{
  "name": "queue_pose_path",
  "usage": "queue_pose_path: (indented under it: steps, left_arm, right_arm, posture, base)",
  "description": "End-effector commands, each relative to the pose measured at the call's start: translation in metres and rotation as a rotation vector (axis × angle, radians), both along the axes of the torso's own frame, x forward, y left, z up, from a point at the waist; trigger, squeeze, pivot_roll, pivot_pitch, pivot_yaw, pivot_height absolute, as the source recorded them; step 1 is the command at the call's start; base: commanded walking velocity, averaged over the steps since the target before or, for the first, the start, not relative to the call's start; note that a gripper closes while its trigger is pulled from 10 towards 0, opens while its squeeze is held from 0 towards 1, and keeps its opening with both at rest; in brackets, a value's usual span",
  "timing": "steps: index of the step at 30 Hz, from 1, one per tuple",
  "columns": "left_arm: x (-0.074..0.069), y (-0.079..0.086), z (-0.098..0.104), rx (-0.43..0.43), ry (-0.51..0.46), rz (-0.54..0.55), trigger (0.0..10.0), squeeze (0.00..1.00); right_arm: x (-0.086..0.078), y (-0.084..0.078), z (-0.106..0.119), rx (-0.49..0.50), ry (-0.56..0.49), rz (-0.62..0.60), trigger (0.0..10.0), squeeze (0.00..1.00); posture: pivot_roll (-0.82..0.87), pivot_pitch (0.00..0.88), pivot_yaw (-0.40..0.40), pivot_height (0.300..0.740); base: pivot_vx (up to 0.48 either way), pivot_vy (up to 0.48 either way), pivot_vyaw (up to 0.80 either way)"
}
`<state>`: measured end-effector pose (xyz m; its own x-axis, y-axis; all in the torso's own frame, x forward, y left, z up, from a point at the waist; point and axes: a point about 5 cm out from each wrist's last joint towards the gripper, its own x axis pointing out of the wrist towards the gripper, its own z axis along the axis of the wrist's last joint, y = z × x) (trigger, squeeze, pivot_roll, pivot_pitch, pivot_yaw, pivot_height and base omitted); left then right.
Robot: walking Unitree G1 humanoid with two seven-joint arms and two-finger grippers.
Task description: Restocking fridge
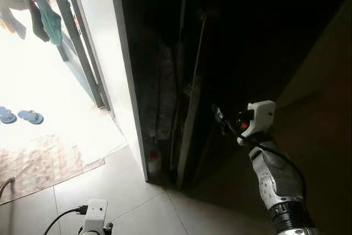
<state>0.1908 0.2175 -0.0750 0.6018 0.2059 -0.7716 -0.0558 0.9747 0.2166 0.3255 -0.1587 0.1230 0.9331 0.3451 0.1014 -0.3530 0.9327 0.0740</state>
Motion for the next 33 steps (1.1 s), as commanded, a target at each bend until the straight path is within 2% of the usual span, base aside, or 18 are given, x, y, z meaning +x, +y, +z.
queue_pose_path:
  steps: [1,8,10,15,17,20,33]
  left_arm:
    - [-0.004,0.000,-0.002,0.001,-0.001,0.009,10.0,0.00]
    - [0.000,-0.004,-0.001,-0.007,-0.017,0.010,10.0,0.00]
    - [-0.003,-0.002,-0.002,-0.010,-0.009,0.015,10.0,0.00]
    - [-0.004,-0.002,-0.002,-0.010,-0.007,0.016,10.0,0.00]
    - [-0.009,0.001,-0.004,-0.016,0.008,0.028,10.0,0.00]
    - [-0.010,0.002,-0.004,-0.019,0.011,0.032,10.0,0.00]
    - [-0.010,0.004,-0.004,-0.021,0.006,0.034,10.0,0.00]
  right_arm:
    - [0.007,0.012,0.007,-0.008,-0.013,0.038,10.0,0.00]
    - [0.020,0.041,0.013,-0.015,-0.009,0.126,10.0,0.00]
    - [0.025,0.050,0.017,-0.002,-0.014,0.144,10.0,0.00]
    - [0.026,0.051,0.017,0.000,-0.015,0.145,10.0,0.00]
    - [0.031,0.079,0.026,0.027,-0.027,0.237,10.0,0.00]
    - [0.033,0.089,0.029,0.026,-0.030,0.266,10.0,0.00]
    - [0.033,0.116,0.030,0.034,-0.026,0.331,10.0,0.00]
  posture:
    - [-0.14,0.016,-0.057,0.740]
    - [-0.13,0.010,-0.060,0.740]
    - [-0.13,0.007,-0.064,0.740]
    - [-0.13,0.007,-0.064,0.740]
    - [-0.12,0.000,-0.068,0.740]
    - [-0.11,0.000,-0.068,0.740]
    - [-0.10,0.000,-0.064,0.740]
  base:
    - [0.000,0.000,0.00]
    - [0.000,0.000,0.00]
    - [0.000,0.000,0.00]
    - [0.000,0.000,0.00]
    - [0.000,0.000,0.00]
    - [0.000,0.000,0.00]
    - [0.000,0.000,0.00]
